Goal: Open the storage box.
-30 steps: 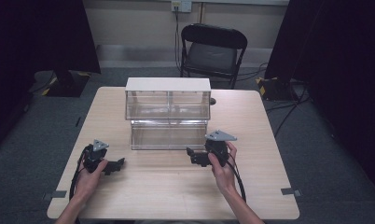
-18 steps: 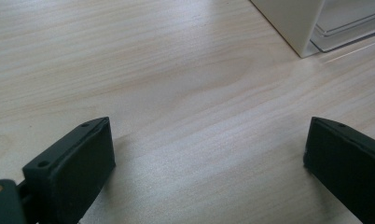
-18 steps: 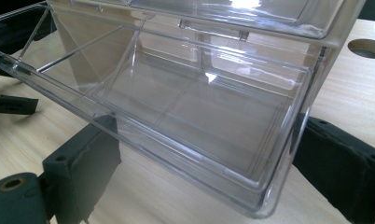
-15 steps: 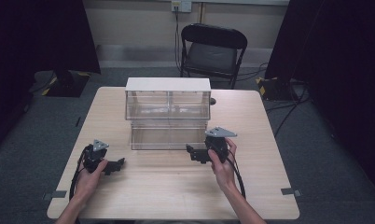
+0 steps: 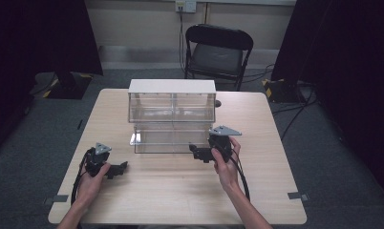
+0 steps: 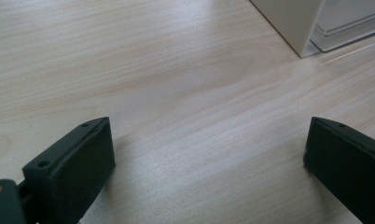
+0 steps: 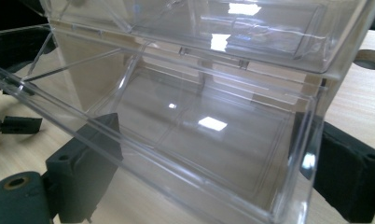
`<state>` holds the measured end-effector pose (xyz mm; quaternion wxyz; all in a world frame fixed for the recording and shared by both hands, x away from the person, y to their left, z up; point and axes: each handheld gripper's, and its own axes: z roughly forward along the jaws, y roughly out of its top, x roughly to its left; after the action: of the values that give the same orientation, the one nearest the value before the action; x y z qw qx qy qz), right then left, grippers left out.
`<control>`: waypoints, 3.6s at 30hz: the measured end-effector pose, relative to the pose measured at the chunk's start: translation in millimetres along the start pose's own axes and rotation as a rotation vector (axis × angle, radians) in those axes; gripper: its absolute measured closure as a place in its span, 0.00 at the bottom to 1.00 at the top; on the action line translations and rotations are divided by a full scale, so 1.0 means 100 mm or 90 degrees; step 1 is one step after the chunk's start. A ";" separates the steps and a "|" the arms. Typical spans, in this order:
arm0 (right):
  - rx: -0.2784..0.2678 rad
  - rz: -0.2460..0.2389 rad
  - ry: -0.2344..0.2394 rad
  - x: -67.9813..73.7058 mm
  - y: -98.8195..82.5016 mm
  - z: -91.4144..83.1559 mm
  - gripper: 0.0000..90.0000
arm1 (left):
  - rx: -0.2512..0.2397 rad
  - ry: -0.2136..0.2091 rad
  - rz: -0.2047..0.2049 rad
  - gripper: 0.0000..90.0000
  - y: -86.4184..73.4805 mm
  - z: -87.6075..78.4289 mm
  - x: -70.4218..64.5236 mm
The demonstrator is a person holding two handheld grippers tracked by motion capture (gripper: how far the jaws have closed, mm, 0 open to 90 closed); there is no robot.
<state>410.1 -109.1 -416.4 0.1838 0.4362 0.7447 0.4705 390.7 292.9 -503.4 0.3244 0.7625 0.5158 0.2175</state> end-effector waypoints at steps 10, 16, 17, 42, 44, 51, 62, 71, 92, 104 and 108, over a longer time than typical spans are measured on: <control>0.001 0.010 -0.005 -0.02 0.04 0.02 0.12 | 0.000 0.000 0.000 0.01 0.00 0.00 0.00; 0.003 0.013 -0.010 -0.02 0.05 -0.01 0.14 | 0.000 0.000 0.000 0.01 0.00 0.00 0.00; 0.004 0.013 -0.011 -0.02 0.06 -0.01 0.14 | 0.000 0.000 0.000 0.01 0.00 0.00 0.00; -0.015 0.025 -0.032 -0.07 0.12 -0.08 0.15 | -0.001 0.000 -0.001 0.01 0.00 0.00 0.00; -0.021 0.021 -0.030 -0.07 0.13 -0.08 0.15 | 0.000 0.000 0.000 0.01 0.00 0.00 0.00; -0.032 0.020 -0.025 -0.07 0.18 -0.10 0.15 | 0.000 0.000 0.000 0.01 0.00 0.00 0.00; -0.060 0.015 -0.022 -0.06 0.33 -0.13 0.15 | 0.000 0.000 -0.001 0.01 0.00 0.00 0.00; -0.068 0.007 -0.016 -0.05 0.37 -0.11 0.10 | 0.000 0.000 -0.001 0.01 0.00 0.00 0.00; -0.078 0.007 -0.016 -0.03 0.36 -0.11 0.07 | 0.000 0.000 0.000 0.01 0.00 0.00 0.00; -0.078 0.008 -0.016 -0.03 0.36 -0.11 0.07 | 0.000 0.000 0.000 0.01 0.00 0.00 0.00; -0.080 0.007 -0.018 -0.03 0.36 -0.11 0.07 | 0.001 0.000 0.001 0.01 0.00 0.00 0.00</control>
<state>421.2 -110.8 -380.3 0.2186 0.4341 0.7088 0.5113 390.7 293.0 -503.3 0.3238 0.7630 0.5155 0.2175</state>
